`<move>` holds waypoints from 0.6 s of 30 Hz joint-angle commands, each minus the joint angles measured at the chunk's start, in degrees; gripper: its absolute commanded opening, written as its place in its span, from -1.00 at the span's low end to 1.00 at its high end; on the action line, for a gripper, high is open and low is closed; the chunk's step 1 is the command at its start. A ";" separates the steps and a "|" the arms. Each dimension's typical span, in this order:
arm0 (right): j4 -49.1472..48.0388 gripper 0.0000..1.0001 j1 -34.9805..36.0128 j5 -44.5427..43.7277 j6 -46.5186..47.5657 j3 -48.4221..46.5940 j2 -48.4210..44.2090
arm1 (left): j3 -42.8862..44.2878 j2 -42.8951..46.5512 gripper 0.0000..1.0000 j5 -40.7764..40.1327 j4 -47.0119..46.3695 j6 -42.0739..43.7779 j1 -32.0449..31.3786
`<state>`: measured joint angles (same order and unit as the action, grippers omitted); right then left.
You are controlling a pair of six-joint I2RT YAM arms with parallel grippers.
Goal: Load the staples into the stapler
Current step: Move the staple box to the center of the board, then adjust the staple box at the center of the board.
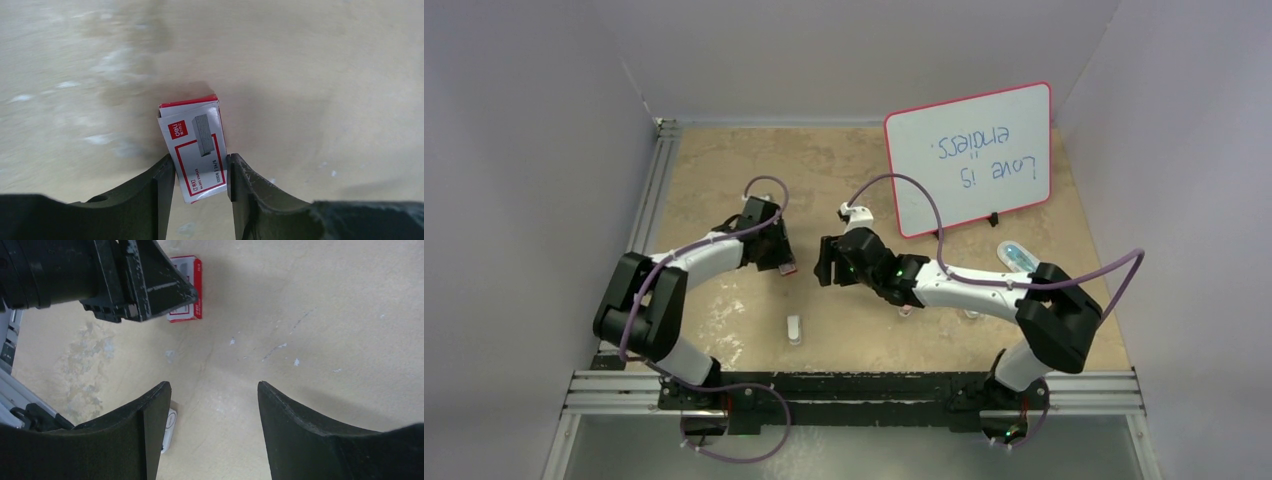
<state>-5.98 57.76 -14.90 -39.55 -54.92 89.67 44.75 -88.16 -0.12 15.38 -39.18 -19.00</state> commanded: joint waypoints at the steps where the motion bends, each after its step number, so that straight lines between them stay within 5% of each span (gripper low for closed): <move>1: -1.34 0.33 -1.99 -0.88 -2.26 0.68 -2.33 | 1.69 -5.25 -0.22 3.38 0.86 5.87 -5.39; 10: -5.93 0.11 -7.12 1.03 -6.05 -1.42 0.37 | 1.16 5.63 0.44 -2.76 6.30 -1.75 -6.68; 14: -7.07 -0.04 -7.67 3.98 -3.78 -8.43 7.45 | -3.34 13.08 0.37 -1.11 8.03 -10.89 -6.66; 18: -5.66 -0.16 -7.69 6.91 -1.00 -18.28 16.54 | -11.39 18.14 0.01 8.42 1.46 -18.04 -6.66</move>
<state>-9.72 49.80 -11.81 -43.24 -64.20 99.90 39.79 -73.82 0.56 20.64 -47.55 -25.89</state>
